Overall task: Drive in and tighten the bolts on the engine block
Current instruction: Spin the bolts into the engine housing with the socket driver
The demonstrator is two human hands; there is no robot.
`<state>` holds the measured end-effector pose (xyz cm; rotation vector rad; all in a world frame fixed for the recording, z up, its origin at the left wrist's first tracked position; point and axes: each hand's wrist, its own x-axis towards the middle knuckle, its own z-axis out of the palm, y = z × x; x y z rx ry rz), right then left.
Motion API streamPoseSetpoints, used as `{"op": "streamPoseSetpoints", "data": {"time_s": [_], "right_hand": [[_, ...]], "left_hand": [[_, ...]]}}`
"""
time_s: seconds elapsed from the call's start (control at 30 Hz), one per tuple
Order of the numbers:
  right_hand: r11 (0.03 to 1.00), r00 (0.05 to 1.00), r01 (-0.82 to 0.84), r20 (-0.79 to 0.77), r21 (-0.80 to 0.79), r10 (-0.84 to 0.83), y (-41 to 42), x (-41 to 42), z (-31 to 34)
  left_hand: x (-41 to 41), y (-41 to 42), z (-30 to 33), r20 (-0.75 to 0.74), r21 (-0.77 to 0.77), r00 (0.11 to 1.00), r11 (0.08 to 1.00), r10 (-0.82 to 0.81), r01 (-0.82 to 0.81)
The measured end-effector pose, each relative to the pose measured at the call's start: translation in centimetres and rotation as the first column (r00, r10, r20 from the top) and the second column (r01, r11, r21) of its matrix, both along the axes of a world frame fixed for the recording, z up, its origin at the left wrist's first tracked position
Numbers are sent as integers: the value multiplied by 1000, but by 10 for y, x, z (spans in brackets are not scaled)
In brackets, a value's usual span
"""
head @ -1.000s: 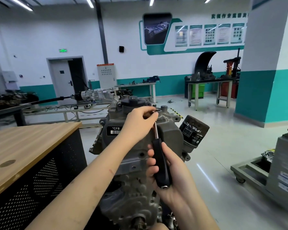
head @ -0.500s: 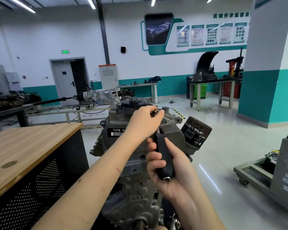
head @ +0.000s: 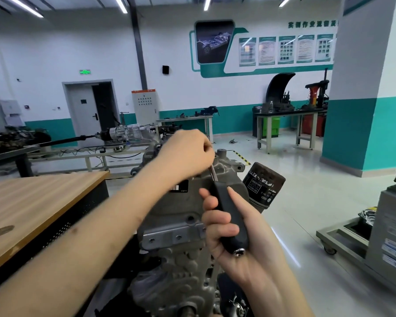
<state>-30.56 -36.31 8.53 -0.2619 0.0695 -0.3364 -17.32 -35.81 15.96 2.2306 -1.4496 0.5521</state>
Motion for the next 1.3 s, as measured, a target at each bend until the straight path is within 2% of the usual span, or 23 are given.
{"op": "streamPoseSetpoints", "data": {"time_s": [0.13, 0.27, 0.4, 0.57, 0.9, 1.3], "right_hand": [[998, 1000, -24, -5, 62, 24, -5, 7, 5], [984, 998, -63, 32, 165, 58, -11, 17, 9], [981, 998, -54, 21, 189, 51, -16, 19, 11], [973, 997, -72, 43, 218, 64, -24, 20, 10], [977, 997, -77, 30, 199, 72, -27, 25, 10], [952, 993, -120, 52, 283, 109, -35, 26, 8]], "left_hand": [[14, -10, 38, 41, 228, 998, 972, 49, -57], [27, -20, 47, -144, 343, 990, 939, 15, 35], [35, -25, 47, -261, 356, 965, 927, -21, 117], [41, -35, 47, -266, 418, 964, 902, 9, 106], [56, -39, 42, -324, 380, 946, 916, 4, 127], [62, -40, 40, -333, 388, 942, 917, 43, 96]]}}
